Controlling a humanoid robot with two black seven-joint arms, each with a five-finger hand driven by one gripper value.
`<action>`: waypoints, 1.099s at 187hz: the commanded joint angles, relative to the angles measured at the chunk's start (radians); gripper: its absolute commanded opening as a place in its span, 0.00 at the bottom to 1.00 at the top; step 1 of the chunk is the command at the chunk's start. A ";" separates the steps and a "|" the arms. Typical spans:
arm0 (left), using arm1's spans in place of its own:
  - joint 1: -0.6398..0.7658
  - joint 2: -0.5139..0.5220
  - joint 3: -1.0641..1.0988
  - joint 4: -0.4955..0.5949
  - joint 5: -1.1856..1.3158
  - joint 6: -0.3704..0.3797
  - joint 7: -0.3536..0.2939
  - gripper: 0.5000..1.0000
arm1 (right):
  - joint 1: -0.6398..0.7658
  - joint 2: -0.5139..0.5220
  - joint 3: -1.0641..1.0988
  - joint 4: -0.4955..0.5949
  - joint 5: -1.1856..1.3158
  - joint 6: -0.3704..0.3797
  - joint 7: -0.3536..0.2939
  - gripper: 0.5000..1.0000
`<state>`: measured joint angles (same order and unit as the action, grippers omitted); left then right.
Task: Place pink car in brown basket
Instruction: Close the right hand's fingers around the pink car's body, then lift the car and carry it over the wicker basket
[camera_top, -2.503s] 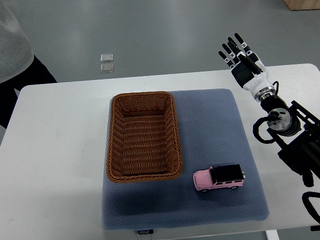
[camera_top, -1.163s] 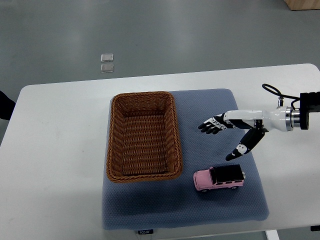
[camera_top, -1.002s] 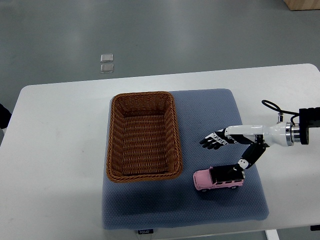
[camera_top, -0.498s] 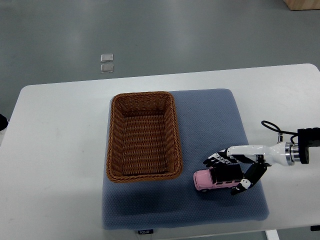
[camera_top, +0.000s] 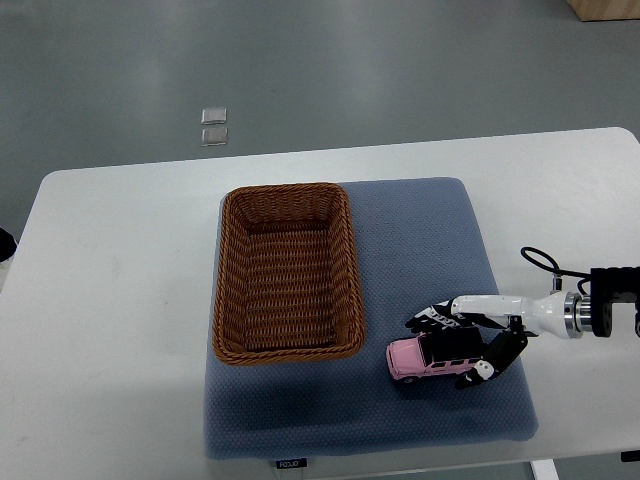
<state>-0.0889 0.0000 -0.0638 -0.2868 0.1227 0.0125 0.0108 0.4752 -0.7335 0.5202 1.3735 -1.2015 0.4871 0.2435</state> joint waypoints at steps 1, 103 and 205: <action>0.000 0.000 -0.001 0.000 0.000 0.000 0.000 1.00 | -0.003 0.003 0.000 -0.002 -0.010 -0.012 0.000 0.55; 0.000 0.000 0.001 0.000 0.000 0.001 0.000 1.00 | 0.053 -0.064 0.009 0.004 -0.027 -0.056 0.006 0.00; 0.000 0.000 0.001 0.001 0.000 0.000 0.000 1.00 | 0.350 -0.069 -0.008 -0.021 0.031 0.001 -0.004 0.00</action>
<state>-0.0887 0.0000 -0.0628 -0.2867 0.1227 0.0125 0.0108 0.7588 -0.8441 0.5247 1.3871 -1.1833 0.4869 0.2424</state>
